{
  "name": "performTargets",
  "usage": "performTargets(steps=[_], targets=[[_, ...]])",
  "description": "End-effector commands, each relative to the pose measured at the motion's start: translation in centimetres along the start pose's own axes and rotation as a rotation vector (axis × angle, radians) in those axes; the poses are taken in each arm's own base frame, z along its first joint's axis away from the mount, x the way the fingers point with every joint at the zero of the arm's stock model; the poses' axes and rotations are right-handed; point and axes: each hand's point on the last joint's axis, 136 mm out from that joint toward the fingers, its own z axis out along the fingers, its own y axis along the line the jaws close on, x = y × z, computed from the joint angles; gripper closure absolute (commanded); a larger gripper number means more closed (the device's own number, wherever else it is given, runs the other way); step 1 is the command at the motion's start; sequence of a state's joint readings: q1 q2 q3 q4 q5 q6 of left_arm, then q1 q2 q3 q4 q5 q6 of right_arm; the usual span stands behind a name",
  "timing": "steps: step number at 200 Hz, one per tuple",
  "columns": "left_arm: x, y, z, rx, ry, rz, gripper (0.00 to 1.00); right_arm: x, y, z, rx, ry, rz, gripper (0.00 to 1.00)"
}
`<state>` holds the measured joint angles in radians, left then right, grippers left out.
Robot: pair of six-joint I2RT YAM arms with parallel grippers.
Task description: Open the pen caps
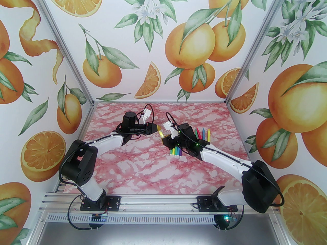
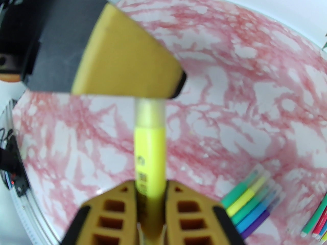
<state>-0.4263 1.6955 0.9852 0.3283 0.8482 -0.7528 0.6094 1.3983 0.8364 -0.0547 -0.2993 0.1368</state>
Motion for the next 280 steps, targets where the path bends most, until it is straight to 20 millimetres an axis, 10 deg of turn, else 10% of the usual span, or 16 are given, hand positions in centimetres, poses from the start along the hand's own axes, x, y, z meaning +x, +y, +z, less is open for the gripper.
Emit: performTargets(steps=[1, 171, 280], targets=[[-8.2, 2.2, -4.2, -0.151, -0.296, 0.082, 1.00, 7.3, -0.3, -0.6, 0.007, 0.251, 0.061, 1.00], [-11.2, 3.6, -5.7, -0.244, -0.307, 0.074, 1.00, 7.8, -1.9, -1.0, 0.024, 0.214, 0.157, 1.00], [-4.9, 13.6, -11.4, -0.916, 0.061, 0.166, 1.00, 4.0, -15.8, -4.6, 0.555, 0.060, 0.404, 1.00]])
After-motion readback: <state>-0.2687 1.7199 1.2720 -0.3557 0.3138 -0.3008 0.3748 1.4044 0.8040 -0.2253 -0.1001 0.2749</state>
